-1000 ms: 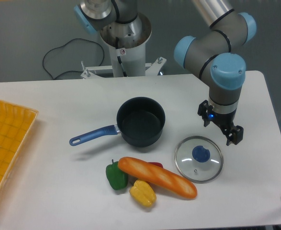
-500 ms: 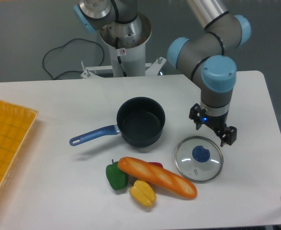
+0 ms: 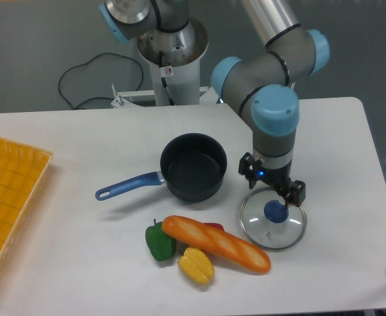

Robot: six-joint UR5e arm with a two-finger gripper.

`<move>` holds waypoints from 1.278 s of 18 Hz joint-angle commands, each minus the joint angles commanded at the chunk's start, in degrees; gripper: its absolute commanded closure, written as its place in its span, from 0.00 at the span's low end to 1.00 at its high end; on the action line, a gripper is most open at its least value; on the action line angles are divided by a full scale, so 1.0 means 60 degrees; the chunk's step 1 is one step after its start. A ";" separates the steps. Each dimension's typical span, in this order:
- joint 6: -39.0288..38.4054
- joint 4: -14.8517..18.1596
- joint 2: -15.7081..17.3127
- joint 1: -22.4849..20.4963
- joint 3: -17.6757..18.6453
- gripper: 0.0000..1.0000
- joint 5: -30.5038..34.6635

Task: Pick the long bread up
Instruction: 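Move the open gripper over the middle of the long orange bread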

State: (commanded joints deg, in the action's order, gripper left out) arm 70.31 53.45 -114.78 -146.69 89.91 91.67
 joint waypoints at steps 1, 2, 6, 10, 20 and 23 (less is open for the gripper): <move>0.0290 -0.0074 -0.0088 0.0087 -0.0044 0.00 0.0014; 0.0815 -0.0075 -0.0205 0.0146 -0.0116 0.00 0.0029; 0.2443 -0.0060 -0.0338 0.0483 -0.0117 0.00 0.0000; 0.2901 -0.0060 -0.0425 0.0878 -0.0102 0.00 0.0000; 0.2887 -0.0090 -0.0806 0.1318 0.0000 0.00 -0.0205; 0.2842 -0.0104 -0.0909 0.1348 0.0000 0.00 -0.0205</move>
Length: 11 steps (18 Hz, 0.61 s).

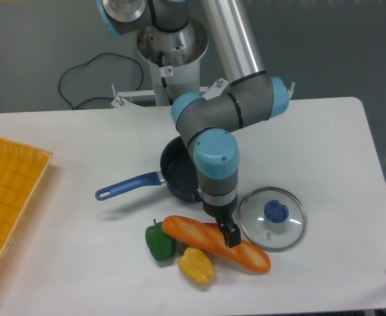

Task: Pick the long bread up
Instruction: 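Move the open gripper over the middle of the long orange bread, then lower the gripper onto the bread and close it around the loaf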

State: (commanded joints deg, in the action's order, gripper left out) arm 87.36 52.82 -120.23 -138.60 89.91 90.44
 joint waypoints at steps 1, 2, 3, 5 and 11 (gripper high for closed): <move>0.0000 0.0000 -0.0015 -0.0015 0.0000 0.00 0.0000; 0.0000 0.0000 -0.0015 0.0000 0.0000 0.01 0.0000; -0.0015 0.0015 -0.0044 -0.0015 0.0000 0.01 0.0000; -0.0204 0.0015 -0.0059 0.0000 0.0000 0.06 -0.0015; -0.0381 0.0000 -0.0147 0.0000 -0.0029 0.26 -0.0015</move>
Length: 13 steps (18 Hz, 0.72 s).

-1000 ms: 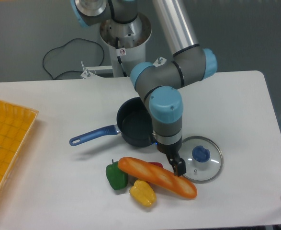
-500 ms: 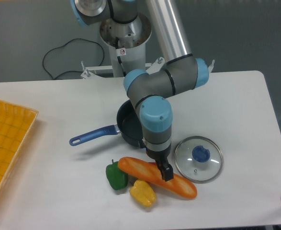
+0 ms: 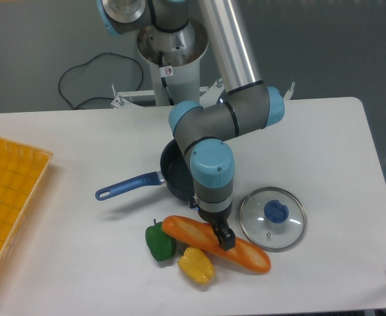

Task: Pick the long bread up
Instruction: 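Lower the gripper onto the bread and close it around the loaf, then lift the grasped bread up above the saucepan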

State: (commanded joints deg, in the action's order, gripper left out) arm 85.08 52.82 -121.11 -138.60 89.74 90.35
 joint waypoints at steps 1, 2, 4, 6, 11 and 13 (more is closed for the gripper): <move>-0.0073 0.0000 0.0000 0.0000 -0.0029 0.30 0.0015; -0.0132 0.0000 0.0000 0.0000 -0.0044 0.34 0.0015; -0.0176 0.0000 -0.0015 0.0000 -0.0073 0.43 0.0015; -0.0220 0.0000 -0.0015 0.0000 -0.0073 0.55 0.0015; -0.0410 0.0029 0.0015 0.0000 -0.0073 0.81 0.0015; -0.0425 0.0044 0.0044 0.0000 -0.0073 0.87 0.0000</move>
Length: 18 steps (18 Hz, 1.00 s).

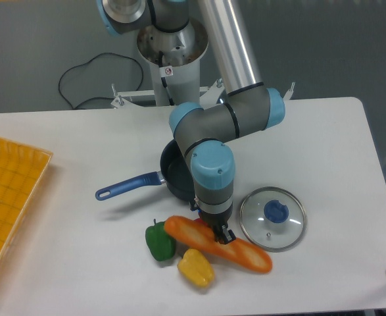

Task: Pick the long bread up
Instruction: 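Lift the grasped bread up above the saucepan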

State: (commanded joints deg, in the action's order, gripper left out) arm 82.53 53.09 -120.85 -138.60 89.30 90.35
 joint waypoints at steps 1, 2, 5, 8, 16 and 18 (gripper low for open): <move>0.0000 0.0000 0.0029 -0.0015 0.0000 0.88 0.0000; 0.0000 0.0000 0.0044 -0.0015 0.0000 0.90 0.0000; -0.0102 0.0015 0.0073 -0.0015 0.0000 0.94 0.0000; -0.0132 0.0058 0.0234 0.0000 0.0000 0.94 0.0000; -0.0409 0.0995 0.1522 -0.0117 0.0102 0.94 -0.0015; -0.0643 0.1229 0.1757 -0.0103 0.0146 0.93 -0.0044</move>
State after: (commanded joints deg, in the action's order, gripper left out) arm 78.67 60.46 -110.31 -139.22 90.17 90.09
